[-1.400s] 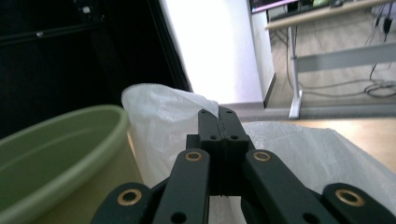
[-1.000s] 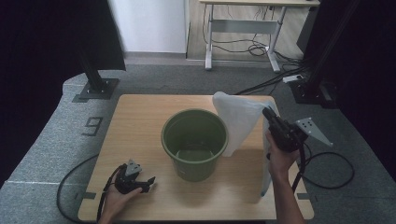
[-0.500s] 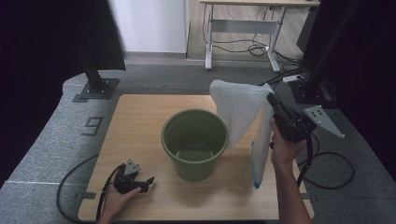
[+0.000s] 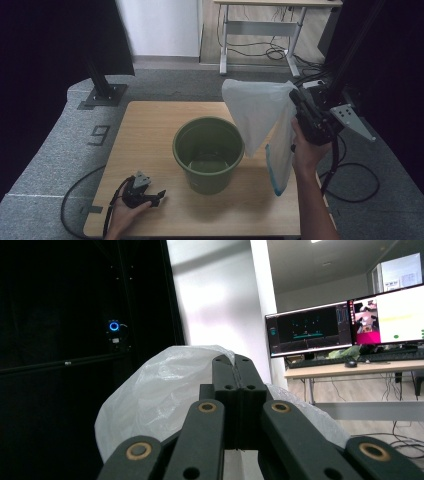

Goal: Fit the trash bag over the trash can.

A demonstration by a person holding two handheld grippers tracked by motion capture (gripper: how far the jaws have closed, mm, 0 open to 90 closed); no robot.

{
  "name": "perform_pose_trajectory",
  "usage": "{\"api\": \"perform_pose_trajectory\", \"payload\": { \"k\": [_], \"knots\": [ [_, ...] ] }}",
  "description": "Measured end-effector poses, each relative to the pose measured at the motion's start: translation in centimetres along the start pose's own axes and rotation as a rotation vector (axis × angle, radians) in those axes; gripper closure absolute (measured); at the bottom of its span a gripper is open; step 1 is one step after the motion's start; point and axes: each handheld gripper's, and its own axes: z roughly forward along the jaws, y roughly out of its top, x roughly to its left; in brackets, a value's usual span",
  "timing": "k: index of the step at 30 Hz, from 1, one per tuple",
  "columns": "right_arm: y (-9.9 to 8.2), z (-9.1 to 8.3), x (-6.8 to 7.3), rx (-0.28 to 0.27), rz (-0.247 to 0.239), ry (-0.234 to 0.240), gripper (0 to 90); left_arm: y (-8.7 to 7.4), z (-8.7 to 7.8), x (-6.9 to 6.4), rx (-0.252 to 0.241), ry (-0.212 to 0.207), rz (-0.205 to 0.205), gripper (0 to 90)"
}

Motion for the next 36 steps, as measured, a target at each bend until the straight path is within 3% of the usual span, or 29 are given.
{"api": "perform_pose_trajectory", "payload": {
  "k": [7,13,20,24,36],
  "knots": [
    [2.2,1.1,1.2,-0.026,-0.017,0.006,88.9,-0.1,-0.1,0.3,-0.006,-0.005,-0.011,17.3],
    [2.5,1.9,2.4,-0.037,-0.026,0.018,88.9,-0.1,-0.2,0.3,-0.01,-0.01,-0.014,17.4],
    [-0.9,2.3,3.6,0.025,-0.054,0.048,88.9,-0.1,-0.3,0.3,-0.013,-0.012,-0.017,17.4],
    [-3.1,1.9,4.0,0.063,-0.061,0.065,88.9,0.1,-1.0,0.5,-0.062,-0.049,-0.054,17.4],
    [-6.7,-1.0,4.5,0.132,-0.03,0.15,88.8,0.2,-1.2,0.3,-0.078,-0.048,-0.056,17.9]
  ]
}}
